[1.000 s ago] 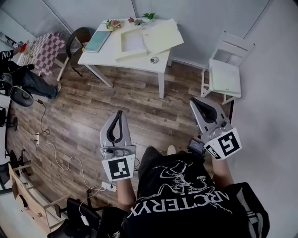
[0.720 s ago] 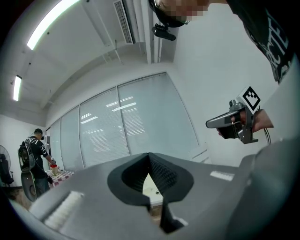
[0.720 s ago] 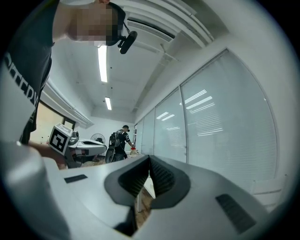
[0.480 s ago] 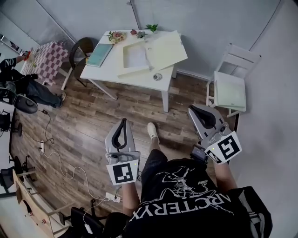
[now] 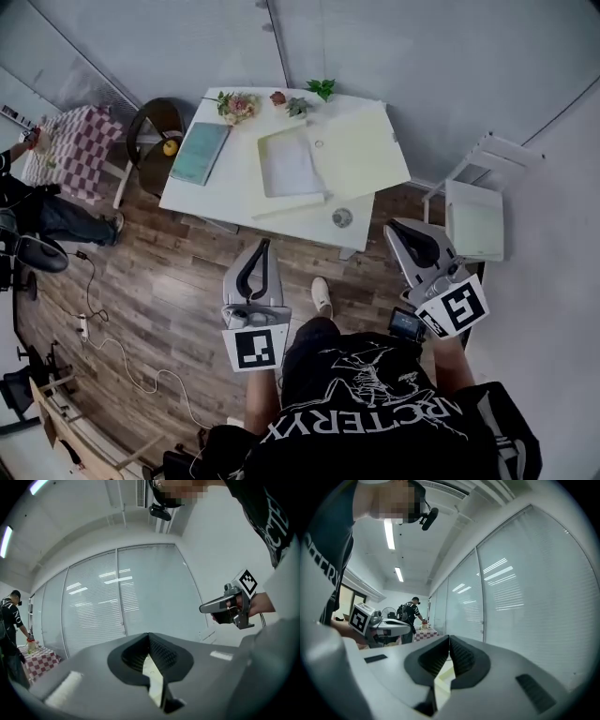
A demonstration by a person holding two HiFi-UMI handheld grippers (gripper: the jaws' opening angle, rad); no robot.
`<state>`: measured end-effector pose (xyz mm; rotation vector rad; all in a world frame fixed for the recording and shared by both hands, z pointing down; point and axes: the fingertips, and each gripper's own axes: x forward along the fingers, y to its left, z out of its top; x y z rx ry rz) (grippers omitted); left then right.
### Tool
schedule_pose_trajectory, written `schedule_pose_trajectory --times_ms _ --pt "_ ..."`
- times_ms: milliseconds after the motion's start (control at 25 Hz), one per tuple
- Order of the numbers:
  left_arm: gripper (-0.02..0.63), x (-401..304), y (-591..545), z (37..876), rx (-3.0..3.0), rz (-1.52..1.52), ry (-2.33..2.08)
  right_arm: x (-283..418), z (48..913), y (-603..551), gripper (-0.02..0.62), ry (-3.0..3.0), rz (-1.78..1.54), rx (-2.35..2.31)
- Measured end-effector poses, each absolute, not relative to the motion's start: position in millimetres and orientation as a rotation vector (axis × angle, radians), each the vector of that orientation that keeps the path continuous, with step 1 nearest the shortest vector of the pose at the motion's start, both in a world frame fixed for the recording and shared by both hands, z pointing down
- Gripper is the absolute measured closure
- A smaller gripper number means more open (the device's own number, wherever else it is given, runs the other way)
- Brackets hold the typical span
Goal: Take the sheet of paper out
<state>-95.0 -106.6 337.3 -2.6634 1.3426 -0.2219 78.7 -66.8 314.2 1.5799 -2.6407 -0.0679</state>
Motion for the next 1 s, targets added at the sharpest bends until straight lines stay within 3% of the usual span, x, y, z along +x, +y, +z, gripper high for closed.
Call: schedule_pose_trajectory --times_ms 440,1000 --pt "0.594 -79 -217 331 -2.667 -0.256 1.310 98 312 -183 0.581 -2.597 -0.074 1.627" --pt "0.595 -57 -225 332 -2.544 -0.275 1.490 128 349 -238 0.581 -2.664 0.025 1.472"
